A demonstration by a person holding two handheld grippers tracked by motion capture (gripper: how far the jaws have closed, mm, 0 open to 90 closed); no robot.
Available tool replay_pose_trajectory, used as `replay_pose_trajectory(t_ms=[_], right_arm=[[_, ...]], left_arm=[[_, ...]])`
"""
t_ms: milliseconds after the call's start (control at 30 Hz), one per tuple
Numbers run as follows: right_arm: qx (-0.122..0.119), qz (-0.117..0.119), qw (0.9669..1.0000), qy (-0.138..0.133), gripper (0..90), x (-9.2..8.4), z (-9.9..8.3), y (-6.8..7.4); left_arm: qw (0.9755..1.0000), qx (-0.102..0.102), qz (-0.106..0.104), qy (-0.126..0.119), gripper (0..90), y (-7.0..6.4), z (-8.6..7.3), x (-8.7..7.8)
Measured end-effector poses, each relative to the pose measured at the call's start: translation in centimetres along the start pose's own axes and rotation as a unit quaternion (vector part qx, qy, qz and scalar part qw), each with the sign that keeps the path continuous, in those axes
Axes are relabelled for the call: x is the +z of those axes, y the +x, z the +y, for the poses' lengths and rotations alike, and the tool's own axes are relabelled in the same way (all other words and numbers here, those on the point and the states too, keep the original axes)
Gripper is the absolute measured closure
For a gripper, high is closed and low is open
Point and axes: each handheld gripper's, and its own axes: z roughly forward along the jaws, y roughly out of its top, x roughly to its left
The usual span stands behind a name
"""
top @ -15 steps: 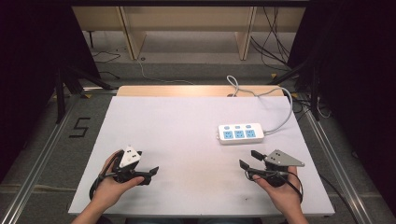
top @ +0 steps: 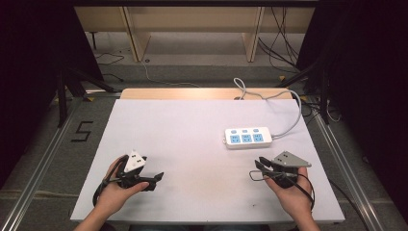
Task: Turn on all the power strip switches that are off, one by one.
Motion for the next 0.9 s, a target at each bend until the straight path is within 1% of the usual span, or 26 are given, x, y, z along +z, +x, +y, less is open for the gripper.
replay_pose_trajectory(t_ms=[33,100,200,333,400,500,633,733,833,900], right_arm=[[0.002,-0.005,1.0000,0.003,85.5,-0.1,0.2,-0.1],[0.004,-0.008,0.9999,0.008,90.0,-0.1,0.5,-0.4],[0.010,-0.008,0.9997,0.019,90.0,0.1,1.0,-0.6],[0.012,-0.015,0.9995,0.023,90.0,0.3,1.6,-1.0],[0.012,-0.016,0.9994,0.029,90.0,0.5,1.9,-1.3],[0.007,-0.022,0.9991,0.037,90.0,0.9,2.5,-1.5],[0.001,-0.022,0.9989,0.041,90.0,1.4,3.0,-1.7],[0.001,-0.025,0.9987,0.045,90.0,1.7,3.4,-1.9],[-0.001,-0.023,0.9984,0.052,90.0,1.8,3.9,-2.0],[0.001,-0.022,0.9982,0.057,90.0,1.9,4.2,-2.0]], left_arm=[[1.0000,-0.001,0.001,-0.002,16.1,0.0,0.0,0.0],[1.0000,-0.002,0.002,-0.004,16.2,0.0,0.0,0.0],[1.0000,-0.001,0.003,-0.002,16.4,0.1,0.0,0.0],[1.0000,-0.002,0.005,-0.001,16.4,0.1,0.0,0.0],[1.0000,-0.004,0.006,-0.002,16.3,0.1,0.0,0.0],[1.0000,0.000,0.006,0.001,16.6,0.1,-0.1,0.0],[1.0000,0.001,0.009,-0.001,16.7,0.0,0.0,0.1],[0.9999,0.003,0.010,-0.001,16.7,0.0,0.0,0.1],[0.9999,0.003,0.012,-0.002,16.7,-0.1,0.0,0.1],[0.9999,0.005,0.014,-0.004,16.7,-0.1,0.0,0.1]])
